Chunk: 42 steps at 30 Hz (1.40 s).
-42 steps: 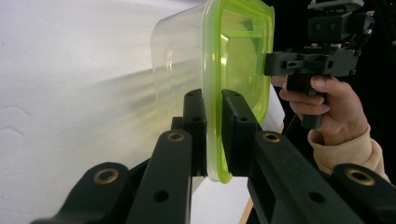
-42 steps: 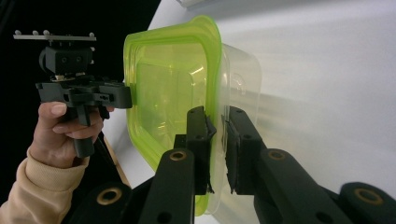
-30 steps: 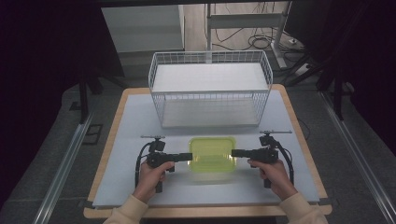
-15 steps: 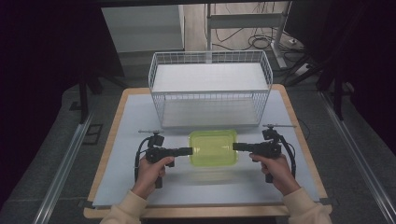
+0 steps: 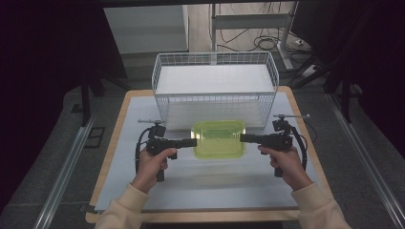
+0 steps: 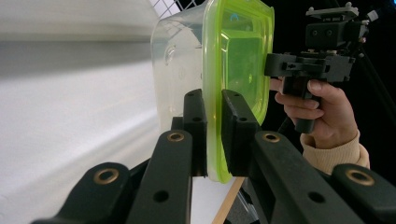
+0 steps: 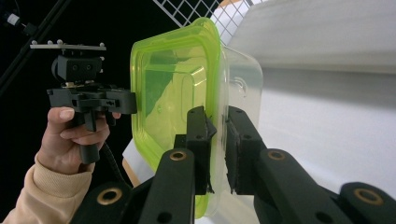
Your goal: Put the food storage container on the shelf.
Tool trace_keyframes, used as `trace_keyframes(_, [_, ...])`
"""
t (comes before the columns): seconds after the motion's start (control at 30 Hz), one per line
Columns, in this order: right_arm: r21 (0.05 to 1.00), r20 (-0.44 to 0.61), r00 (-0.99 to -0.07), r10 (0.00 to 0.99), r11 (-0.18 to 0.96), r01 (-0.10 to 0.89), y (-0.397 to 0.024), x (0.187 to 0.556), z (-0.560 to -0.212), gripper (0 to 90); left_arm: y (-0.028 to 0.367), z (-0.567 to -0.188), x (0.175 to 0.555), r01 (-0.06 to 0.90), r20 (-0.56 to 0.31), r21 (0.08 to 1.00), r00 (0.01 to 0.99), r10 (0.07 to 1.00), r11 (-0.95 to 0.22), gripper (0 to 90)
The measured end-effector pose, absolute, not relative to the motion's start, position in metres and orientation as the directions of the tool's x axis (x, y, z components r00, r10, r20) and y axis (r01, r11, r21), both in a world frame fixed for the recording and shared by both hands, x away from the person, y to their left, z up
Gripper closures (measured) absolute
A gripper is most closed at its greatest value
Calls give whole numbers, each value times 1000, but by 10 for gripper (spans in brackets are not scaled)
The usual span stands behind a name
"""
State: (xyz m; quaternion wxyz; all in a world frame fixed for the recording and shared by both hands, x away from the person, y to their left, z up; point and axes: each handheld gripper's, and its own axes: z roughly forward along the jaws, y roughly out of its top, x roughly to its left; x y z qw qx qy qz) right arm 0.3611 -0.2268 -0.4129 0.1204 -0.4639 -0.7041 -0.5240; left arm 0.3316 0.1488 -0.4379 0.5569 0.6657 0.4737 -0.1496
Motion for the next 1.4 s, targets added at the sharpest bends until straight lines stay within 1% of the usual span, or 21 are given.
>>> trace_keyframes(0.3, [650,647,-560,517,9,760,-223,367,-391,812,154,-413,338,773,-708,629,530,466,77,820])
trace_keyframes(0.87, [700,605,-604,519,13,714,-211,385,-344,813,164,-367,358,750,-689,656,549,473,86,822])
trace_keyframes(1.13, [718,577,-615,538,25,696,-205,409,-316,813,168,-348,381,737,-679,669,555,479,94,823])
trace_keyframes(1.4, [707,592,-595,544,5,707,-202,434,-310,814,170,-336,406,744,-681,661,541,494,96,824])
